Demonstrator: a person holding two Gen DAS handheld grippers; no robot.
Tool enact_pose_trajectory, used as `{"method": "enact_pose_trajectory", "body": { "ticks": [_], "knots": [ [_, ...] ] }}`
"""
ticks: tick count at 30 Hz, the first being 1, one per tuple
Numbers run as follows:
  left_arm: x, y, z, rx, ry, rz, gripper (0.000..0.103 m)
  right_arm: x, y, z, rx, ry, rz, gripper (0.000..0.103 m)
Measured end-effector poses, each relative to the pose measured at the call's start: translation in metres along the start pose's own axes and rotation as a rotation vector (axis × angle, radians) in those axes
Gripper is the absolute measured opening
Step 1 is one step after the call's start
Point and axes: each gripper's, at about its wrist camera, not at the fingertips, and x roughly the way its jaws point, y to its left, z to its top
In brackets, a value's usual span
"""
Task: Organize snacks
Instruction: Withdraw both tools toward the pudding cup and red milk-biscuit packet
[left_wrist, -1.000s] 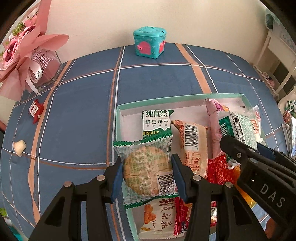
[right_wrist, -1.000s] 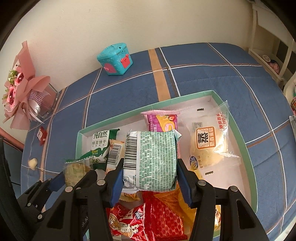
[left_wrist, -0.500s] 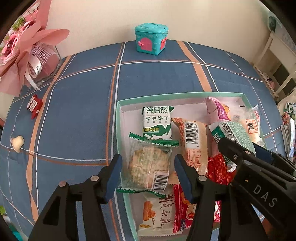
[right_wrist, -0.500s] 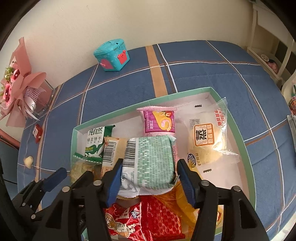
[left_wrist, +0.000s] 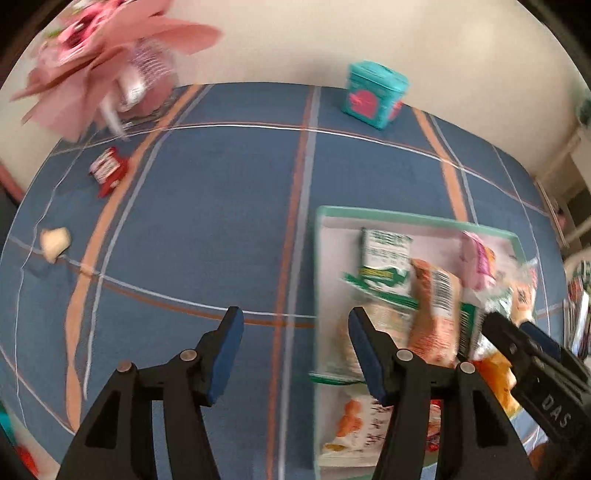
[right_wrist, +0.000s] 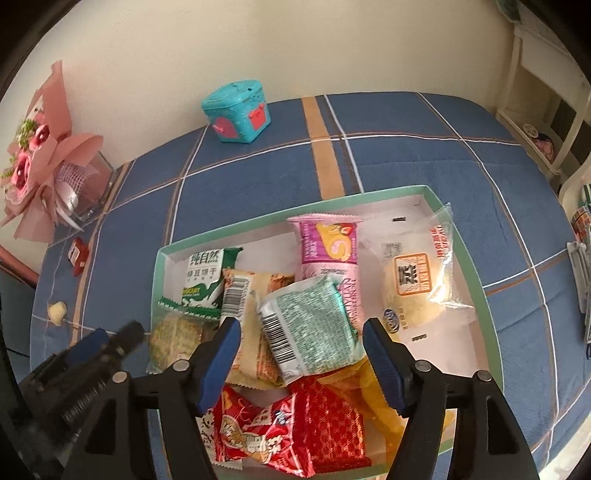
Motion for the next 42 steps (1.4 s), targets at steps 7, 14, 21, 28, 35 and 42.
{"method": "enact_pose_trajectory", "body": {
  "ticks": [7,14,21,28,35,42],
  "knots": [
    [-0.004,0.037,0.004,-0.077,-0.022,0.063,0.073,-0.002,0.028,-0.01,-0.078,0.021,0.012,0.072],
    [-0.007,0.051,0.006,-0.102,-0.033,0.068,0.073,0.0,0.044,-0.015,-0.125,0.025,0.003,0.072],
    [-0.004,0.048,0.006,-0.085,-0.027,0.094,0.087,0.002,0.045,-0.017,-0.131,0.016,-0.008,0.097],
    [-0.004,0.05,0.005,-0.08,-0.036,0.119,0.094,0.0,0.044,-0.016,-0.125,0.006,-0.004,0.103],
    [-0.006,0.061,0.005,-0.09,-0.046,0.096,0.095,0.001,0.062,-0.015,-0.118,0.007,0.015,0.103],
    [-0.011,0.104,0.005,-0.141,-0.065,0.084,0.101,0.007,0.112,-0.023,-0.158,0.006,0.069,0.103]
  ]
}}
